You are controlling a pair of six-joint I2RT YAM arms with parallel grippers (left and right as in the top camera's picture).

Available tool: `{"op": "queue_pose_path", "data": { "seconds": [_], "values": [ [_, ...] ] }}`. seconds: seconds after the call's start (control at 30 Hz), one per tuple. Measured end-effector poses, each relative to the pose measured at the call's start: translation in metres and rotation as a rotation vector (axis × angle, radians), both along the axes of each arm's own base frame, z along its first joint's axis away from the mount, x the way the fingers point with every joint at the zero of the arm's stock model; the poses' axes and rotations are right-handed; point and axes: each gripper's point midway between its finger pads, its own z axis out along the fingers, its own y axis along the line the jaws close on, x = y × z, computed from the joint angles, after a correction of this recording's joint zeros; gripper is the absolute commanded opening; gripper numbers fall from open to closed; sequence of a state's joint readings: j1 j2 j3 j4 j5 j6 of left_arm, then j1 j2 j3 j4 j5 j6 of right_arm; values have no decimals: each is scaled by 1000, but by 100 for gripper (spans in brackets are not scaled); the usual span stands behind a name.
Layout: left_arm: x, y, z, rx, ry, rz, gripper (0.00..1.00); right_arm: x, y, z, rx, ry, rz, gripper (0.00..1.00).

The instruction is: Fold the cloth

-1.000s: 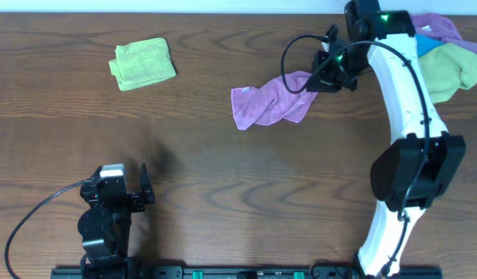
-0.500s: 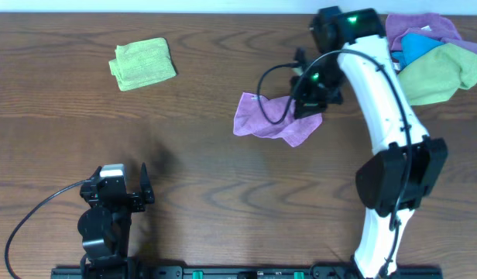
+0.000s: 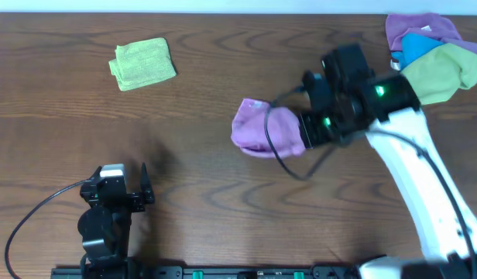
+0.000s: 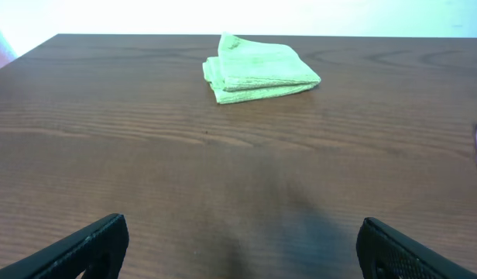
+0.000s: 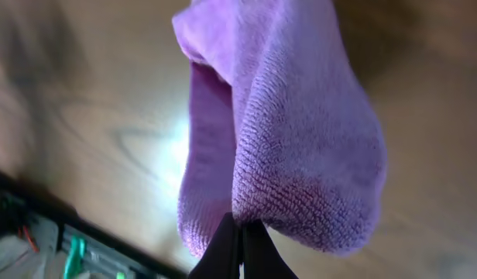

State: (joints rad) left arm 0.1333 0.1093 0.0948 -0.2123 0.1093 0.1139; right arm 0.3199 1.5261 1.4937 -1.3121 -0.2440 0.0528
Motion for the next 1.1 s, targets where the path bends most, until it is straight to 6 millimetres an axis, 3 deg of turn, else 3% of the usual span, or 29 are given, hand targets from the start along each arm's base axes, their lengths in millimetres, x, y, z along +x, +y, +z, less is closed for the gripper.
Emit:
{"op": "queue_pose_path", "data": {
  "seconds": [0.07,0.1,0.13,0.17,0.3,0.43,0.5,0.53,0.57,0.63,0.73,0.83,1.1],
  "values": [
    [0,0,0,0,0,0,95,-22,-7,-13,-12,43,-3,2],
    [0,0,0,0,0,0,95,-32,-10,-20,-19,65,-5,26],
    [0,0,0,0,0,0,95,-46,-15,-30,-29,100,-14,78],
    [0,0,0,0,0,0,96,-54,-17,-36,-33,122,-19,92],
    [0,0,0,0,0,0,95,-71,-18,-48,-26,183,-17,99],
    [0,0,0,0,0,0,95,-62,-13,-46,1,142,-15,99],
    [0,0,0,0,0,0,95,-50,-8,-45,21,94,-13,90],
    [0,0,0,0,0,0,95,-43,-6,-43,32,64,-11,76],
    [0,0,0,0,0,0,95,-36,-3,-42,44,35,-11,46],
    [0,0,0,0,0,0,95,-22,2,-38,69,-24,-14,5],
    [0,0,0,0,0,0,95,-1,9,-36,97,-95,-12,2],
    [0,0,0,0,0,0,95,18,19,-46,124,-111,-8,2],
    [0,0,0,0,0,0,95,44,51,-113,175,-6,34,2]
  ]
}}
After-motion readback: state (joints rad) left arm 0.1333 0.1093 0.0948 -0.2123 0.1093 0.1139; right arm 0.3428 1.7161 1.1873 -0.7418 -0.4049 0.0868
